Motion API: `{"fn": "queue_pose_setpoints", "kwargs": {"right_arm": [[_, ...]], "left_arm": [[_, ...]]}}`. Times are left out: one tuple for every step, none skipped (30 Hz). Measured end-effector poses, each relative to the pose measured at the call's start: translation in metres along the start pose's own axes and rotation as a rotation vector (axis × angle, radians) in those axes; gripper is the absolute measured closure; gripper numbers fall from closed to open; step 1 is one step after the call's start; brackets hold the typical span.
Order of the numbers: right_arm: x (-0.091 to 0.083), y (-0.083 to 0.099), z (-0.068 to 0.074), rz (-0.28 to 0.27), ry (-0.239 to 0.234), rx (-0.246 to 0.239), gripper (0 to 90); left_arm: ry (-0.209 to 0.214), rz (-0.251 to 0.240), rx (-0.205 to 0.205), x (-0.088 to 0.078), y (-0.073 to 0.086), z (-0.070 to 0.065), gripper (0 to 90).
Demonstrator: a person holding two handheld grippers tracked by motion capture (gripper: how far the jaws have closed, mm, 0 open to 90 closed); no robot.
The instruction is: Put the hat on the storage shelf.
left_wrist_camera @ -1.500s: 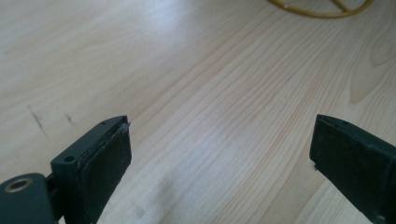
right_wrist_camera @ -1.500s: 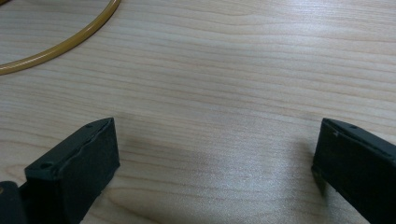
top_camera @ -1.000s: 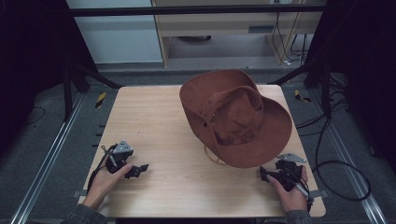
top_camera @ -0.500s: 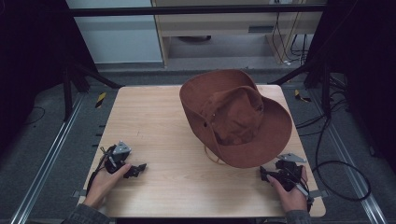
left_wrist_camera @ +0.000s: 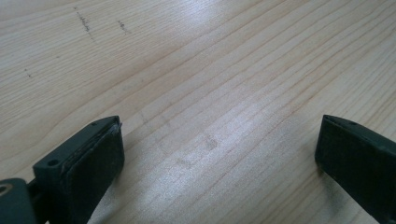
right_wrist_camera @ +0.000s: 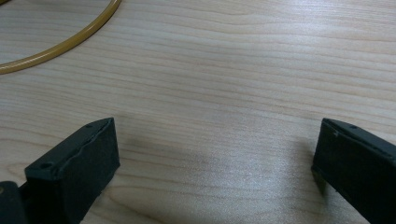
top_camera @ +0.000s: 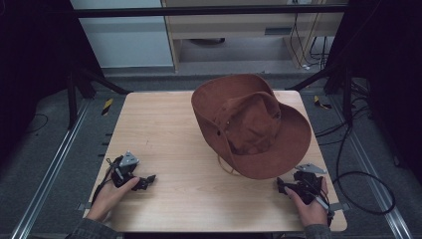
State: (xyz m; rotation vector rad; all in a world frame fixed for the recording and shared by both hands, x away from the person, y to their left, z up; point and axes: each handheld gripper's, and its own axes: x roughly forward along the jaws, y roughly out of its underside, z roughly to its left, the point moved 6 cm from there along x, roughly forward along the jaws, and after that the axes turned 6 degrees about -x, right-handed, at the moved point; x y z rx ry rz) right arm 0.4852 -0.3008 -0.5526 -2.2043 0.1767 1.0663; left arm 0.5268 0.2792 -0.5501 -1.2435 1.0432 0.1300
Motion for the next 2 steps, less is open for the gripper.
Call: {"fn": "queue_pose_setpoints", "kwargs": {"right_arm": [[0.0,0.0,0.0,0.0,0.0,0.0,0.5],[0.0,0.0,0.0,0.0,0.0,0.0,0.5]], "left_arm": [[-0.001,0.0,-0.002,0.0001,0.0,-0.0001,0.3],[-0.001,0.0,-0.002,0.0001,0.0,-0.0001,0.1]]}}
